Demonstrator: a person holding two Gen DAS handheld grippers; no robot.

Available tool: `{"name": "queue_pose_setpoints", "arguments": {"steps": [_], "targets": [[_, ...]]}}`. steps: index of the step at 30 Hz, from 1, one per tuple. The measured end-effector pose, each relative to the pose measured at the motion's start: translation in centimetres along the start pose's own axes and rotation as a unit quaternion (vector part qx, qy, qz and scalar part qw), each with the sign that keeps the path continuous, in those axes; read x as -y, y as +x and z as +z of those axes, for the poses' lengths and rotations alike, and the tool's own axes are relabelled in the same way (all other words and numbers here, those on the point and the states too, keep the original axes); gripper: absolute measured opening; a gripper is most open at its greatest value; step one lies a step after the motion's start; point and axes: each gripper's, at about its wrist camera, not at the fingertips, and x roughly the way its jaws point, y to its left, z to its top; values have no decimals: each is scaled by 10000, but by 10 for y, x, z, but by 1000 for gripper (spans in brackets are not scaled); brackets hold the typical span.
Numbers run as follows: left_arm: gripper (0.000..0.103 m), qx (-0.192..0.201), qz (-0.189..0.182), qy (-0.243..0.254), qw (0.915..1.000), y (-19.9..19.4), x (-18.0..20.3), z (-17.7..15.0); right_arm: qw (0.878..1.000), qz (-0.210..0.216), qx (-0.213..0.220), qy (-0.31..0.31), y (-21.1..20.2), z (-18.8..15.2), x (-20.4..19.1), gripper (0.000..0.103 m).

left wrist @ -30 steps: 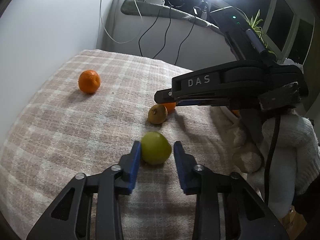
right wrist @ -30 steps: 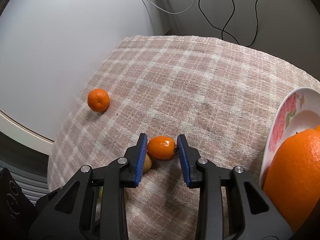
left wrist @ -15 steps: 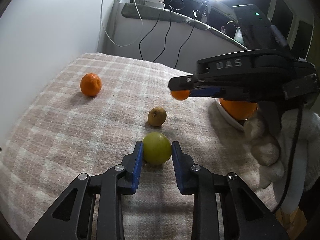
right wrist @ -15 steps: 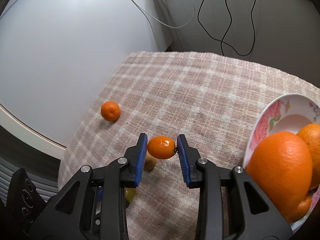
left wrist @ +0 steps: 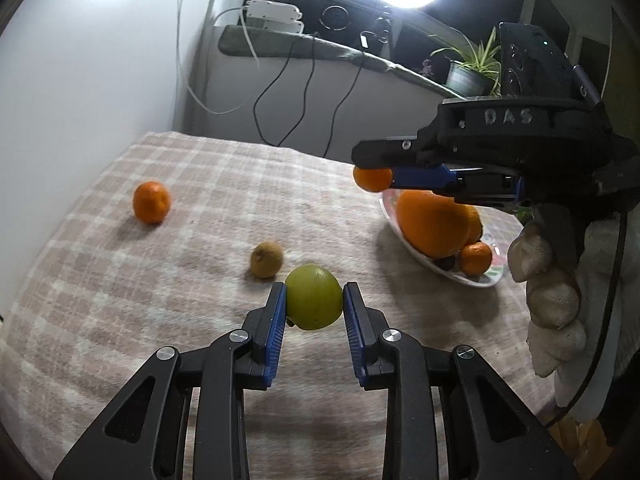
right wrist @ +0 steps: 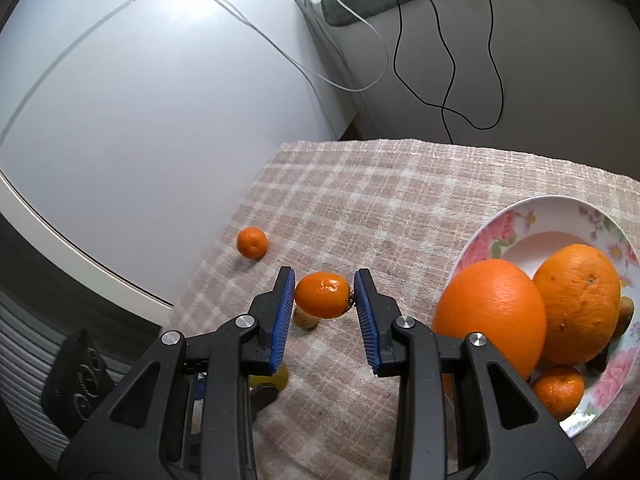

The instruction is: Organize fruits

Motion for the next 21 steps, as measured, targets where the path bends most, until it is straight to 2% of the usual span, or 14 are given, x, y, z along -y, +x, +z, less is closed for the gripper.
{"name": "queue_pose_setpoints", "arguments": {"steps": [3, 6, 12, 21], "targets": [[27, 3, -18, 39, 10000, 1, 6, 2, 9994, 293, 76, 180, -10, 1, 6, 32], [27, 6, -45, 87, 10000, 3, 12, 5, 9990, 354, 198, 186, -22, 3, 8, 32], [27, 40, -156, 210, 9997, 6, 29, 11, 9990, 116, 431, 90, -47, 9, 20, 32], [27, 22, -401, 458, 9981, 18, 64, 18, 9969, -377, 686, 106, -81, 15, 59, 32]]}}
